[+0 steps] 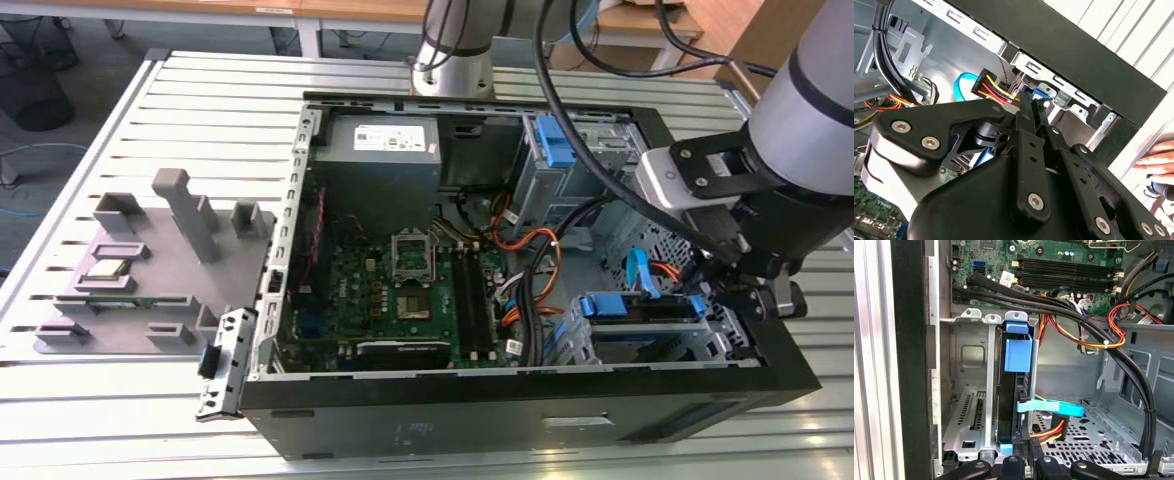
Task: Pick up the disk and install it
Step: 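Insert the second disk wire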
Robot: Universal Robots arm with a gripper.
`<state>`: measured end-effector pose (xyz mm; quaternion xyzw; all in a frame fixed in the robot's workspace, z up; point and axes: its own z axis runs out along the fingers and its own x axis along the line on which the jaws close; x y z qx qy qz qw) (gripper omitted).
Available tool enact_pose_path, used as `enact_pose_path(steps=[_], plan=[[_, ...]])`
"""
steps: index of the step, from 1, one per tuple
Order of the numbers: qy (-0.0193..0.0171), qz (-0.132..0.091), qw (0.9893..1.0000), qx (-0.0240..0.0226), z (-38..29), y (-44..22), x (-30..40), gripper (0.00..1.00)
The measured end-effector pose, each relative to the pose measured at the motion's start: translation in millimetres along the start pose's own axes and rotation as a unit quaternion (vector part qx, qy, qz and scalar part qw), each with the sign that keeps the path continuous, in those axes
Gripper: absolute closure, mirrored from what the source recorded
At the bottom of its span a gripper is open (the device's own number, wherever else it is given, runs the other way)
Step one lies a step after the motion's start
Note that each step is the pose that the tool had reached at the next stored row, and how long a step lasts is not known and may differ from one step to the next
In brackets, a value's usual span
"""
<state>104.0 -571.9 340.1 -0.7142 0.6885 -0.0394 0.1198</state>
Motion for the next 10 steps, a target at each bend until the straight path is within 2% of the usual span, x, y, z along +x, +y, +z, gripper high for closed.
enact_pose_path(steps=[5, 10], plan=[[0.0000, -0.002, 1.0000, 0.0089, -0.4, 7.3, 1.4, 0.84], [0.0000, -0.005, 0.9998, 0.0218, 0.4, 13.9, 1.9, 0.84]])
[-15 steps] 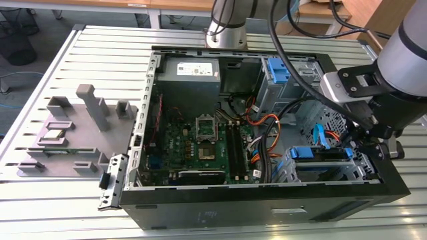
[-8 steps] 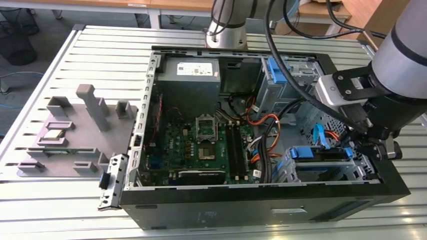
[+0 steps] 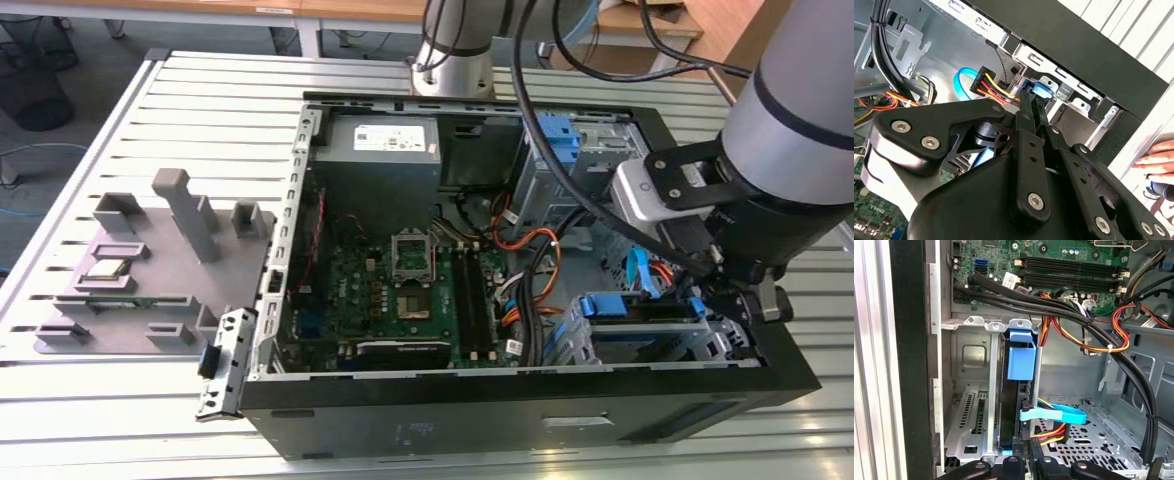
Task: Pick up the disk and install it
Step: 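Insert the second disk wire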
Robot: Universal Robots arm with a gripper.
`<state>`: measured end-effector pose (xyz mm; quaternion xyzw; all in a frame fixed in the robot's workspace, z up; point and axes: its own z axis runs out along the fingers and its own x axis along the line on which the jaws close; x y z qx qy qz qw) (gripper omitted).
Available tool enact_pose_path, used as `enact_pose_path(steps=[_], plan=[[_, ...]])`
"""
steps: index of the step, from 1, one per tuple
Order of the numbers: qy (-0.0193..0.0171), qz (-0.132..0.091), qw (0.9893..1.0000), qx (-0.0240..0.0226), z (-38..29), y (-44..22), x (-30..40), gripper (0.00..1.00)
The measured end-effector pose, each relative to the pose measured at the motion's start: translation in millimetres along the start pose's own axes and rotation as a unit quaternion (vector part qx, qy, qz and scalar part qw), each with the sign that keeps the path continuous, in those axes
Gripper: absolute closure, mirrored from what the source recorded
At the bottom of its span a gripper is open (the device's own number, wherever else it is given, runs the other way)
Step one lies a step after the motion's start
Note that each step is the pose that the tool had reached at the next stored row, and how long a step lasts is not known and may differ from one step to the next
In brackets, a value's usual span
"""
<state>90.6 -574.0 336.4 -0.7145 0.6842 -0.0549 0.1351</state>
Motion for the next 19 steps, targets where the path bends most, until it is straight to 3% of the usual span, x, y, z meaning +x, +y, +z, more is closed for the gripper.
enact_pose_path(steps=[2, 5, 7, 19], plan=[[0.0000, -0.001, 1.0000, 0.0063, -0.1, 2.0, 0.0, 0.84], [-0.0002, -0.005, 0.9998, 0.0209, 0.4, 3.4, 0.1, 0.84], [-0.0002, -0.007, 0.9996, 0.0275, 0.6, 5.1, 0.1, 0.84], [0.0001, -0.009, 0.9991, 0.0409, 3.3, 16.7, 0.5, 0.84]])
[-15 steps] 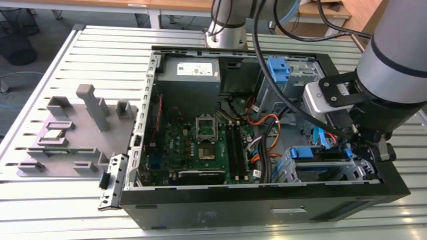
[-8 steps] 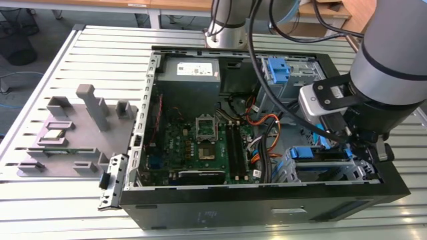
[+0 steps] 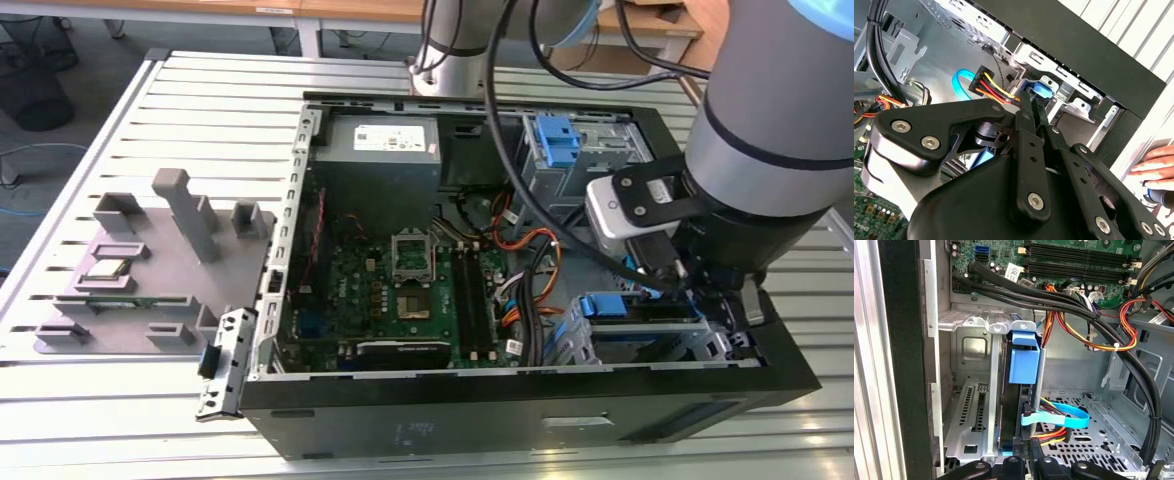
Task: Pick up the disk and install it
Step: 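Insert the second disk wire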
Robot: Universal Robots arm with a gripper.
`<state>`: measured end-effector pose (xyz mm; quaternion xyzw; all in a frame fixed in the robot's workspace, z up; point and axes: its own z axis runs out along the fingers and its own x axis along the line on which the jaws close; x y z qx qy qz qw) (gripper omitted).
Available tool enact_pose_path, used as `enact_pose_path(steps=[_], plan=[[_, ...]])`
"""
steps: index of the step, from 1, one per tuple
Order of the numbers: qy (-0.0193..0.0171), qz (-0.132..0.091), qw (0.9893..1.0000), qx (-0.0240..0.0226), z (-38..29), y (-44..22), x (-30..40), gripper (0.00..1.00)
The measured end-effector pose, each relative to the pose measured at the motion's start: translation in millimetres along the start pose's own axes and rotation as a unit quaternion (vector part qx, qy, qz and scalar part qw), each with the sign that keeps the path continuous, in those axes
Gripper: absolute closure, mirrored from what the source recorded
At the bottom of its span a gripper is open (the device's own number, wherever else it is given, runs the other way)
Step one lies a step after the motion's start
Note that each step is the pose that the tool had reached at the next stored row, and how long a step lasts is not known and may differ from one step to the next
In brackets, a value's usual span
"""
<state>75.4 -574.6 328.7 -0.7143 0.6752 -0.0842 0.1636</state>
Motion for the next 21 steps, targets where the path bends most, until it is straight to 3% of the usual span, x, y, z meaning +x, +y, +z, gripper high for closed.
enact_pose_path(steps=[7, 12, 13, 17, 21], plan=[[0.0001, -0.003, 0.9999, 0.0141, 0.7, 6.1, -0.1, 0.84], [-0.0001, -0.003, 0.9998, 0.0182, 0.0, 6.0, -0.2, 0.84], [0.0000, -0.004, 0.9998, 0.0216, -0.1, 6.2, -0.2, 0.84], [-0.0001, -0.007, 0.9988, 0.0493, -0.6, 8.8, -0.4, 0.84], [0.0000, -0.008, 0.9983, 0.0584, -1.2, 12.8, -0.6, 0.84]])
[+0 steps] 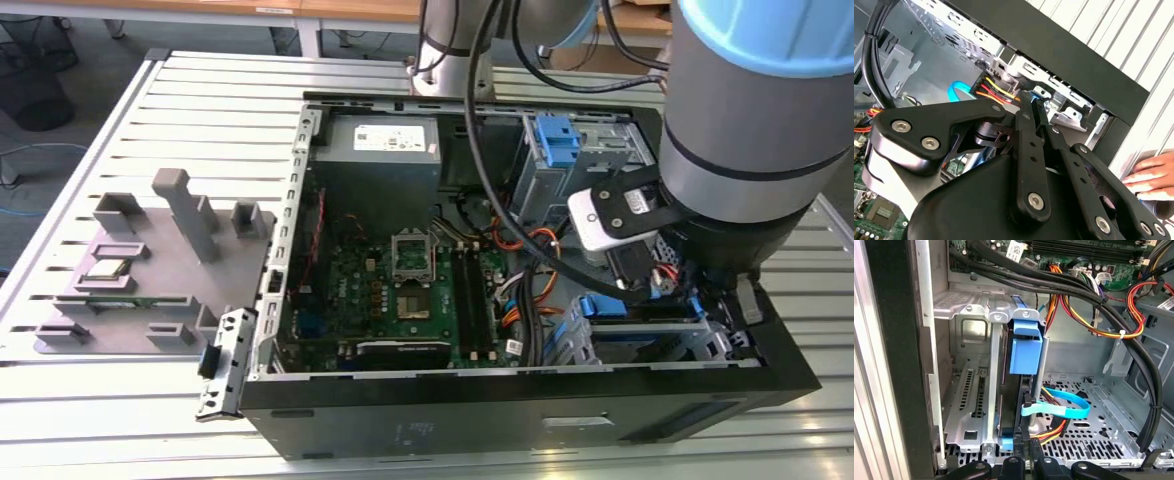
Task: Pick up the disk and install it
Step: 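Insert the second disk wire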
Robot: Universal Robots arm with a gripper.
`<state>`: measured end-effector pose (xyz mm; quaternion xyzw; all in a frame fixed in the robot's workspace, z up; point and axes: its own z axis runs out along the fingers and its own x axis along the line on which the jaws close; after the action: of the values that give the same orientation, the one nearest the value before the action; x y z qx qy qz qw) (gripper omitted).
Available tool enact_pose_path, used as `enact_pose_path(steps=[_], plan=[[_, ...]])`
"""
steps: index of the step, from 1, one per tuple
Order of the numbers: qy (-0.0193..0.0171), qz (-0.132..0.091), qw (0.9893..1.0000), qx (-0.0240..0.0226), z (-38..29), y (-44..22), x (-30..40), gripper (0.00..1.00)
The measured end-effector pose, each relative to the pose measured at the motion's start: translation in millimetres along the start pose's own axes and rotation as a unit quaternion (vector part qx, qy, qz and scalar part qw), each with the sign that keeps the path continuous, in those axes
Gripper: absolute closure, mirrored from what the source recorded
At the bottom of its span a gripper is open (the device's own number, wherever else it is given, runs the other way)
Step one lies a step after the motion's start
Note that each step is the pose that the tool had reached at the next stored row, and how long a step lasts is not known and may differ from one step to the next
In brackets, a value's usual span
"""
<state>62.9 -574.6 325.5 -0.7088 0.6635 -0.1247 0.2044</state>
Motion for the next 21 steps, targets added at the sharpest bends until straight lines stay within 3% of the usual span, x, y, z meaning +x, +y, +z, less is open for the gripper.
enact_pose_path(steps=[6, 8, 11, 21], plan=[[0.0003, -0.001, 1.0000, 0.0094, -1.6, 7.6, -0.5, 0.84], [0.0011, 0.000, 1.0000, 0.0099, -1.3, 8.1, -0.5, 0.84], [0.0055, 0.009, 0.9999, 0.0108, -0.9, 8.3, -0.4, 0.84], [0.0064, 0.011, 0.9999, 0.0113, -1.4, 12.0, -0.7, 0.84]])
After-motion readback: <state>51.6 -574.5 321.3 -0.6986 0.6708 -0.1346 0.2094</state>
